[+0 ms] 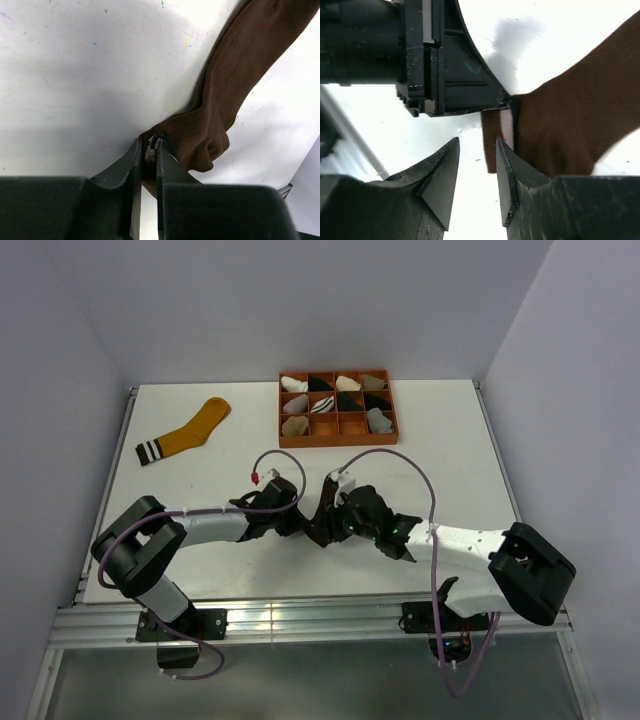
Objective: Roll the socks
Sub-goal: Roll the sock at the center of the board.
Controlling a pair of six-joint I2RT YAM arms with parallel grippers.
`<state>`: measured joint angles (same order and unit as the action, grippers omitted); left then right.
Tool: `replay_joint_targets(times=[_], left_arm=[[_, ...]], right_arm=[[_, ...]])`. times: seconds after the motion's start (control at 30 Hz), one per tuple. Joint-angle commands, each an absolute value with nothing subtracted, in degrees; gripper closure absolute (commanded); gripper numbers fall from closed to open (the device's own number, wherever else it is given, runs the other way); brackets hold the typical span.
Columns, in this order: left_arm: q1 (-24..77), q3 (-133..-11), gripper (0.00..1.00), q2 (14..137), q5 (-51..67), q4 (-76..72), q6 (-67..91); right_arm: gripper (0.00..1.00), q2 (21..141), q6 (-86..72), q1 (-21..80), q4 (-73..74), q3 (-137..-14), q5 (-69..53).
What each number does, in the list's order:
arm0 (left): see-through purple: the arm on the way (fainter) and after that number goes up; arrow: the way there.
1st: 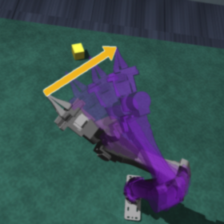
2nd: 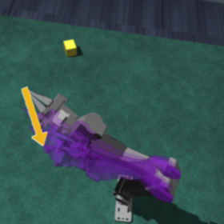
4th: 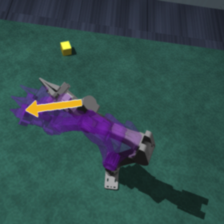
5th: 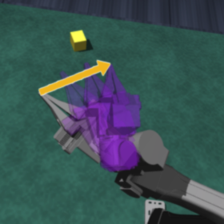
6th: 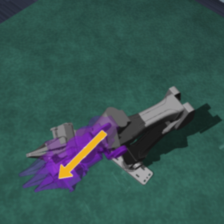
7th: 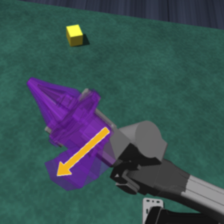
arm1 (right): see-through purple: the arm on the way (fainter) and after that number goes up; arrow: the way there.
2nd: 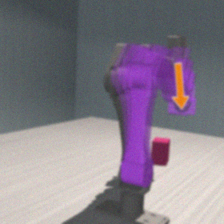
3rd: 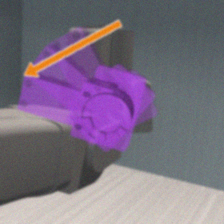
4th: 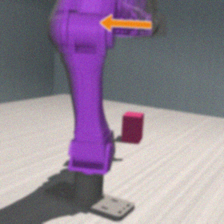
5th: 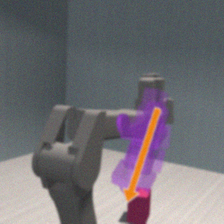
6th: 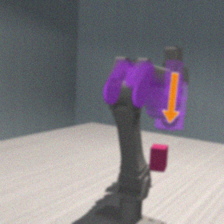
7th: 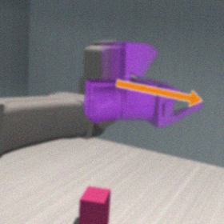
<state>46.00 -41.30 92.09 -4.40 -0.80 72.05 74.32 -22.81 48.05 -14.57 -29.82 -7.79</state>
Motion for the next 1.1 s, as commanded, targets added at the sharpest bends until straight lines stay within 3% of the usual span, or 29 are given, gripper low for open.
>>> replay_joint_targets(times=[0.0,0.33,0.83,0.93,0.97,1.0,1.07], left_arm=[[46.5,-41.4,1.0,93.7,-5.6,4.9,69.3],[46.5,-41.5,1.0,93.7,-5.1,4.0,68.7],[46.5,-40.2,1.0,92.5,-4.1,2.1,68.6],[46.5,-39.8,1.0,91.9,-4.1,1.8,68.7],[46.5,-39.2,0.99,91.2,-4.2,1.7,69.1],[46.5,-38.9,0.97,90.7,-4.7,1.5,69.3],[46.5,-37.9,0.89,89.0,-5.6,1.4,70.0]], right_arm=[[0.57,73.8,-18.3,50.9,-13.2,-29.7,2.8],[0.59,80.5,-18.7,58.4,-10.4,-33.1,7.9],[0.57,91.7,-21.1,59.9,1.2,-40.0,14.5],[0.65,94.4,-22.4,59.9,4.4,-41.7,15.7],[0.81,95.4,-22.8,59.8,5.4,-42.1,15.9],[0.9,95.5,-23.2,59.8,5.7,-42.1,16.1],[1.0,94.8,-23.5,59.6,5.4,-41.1,15.6]])
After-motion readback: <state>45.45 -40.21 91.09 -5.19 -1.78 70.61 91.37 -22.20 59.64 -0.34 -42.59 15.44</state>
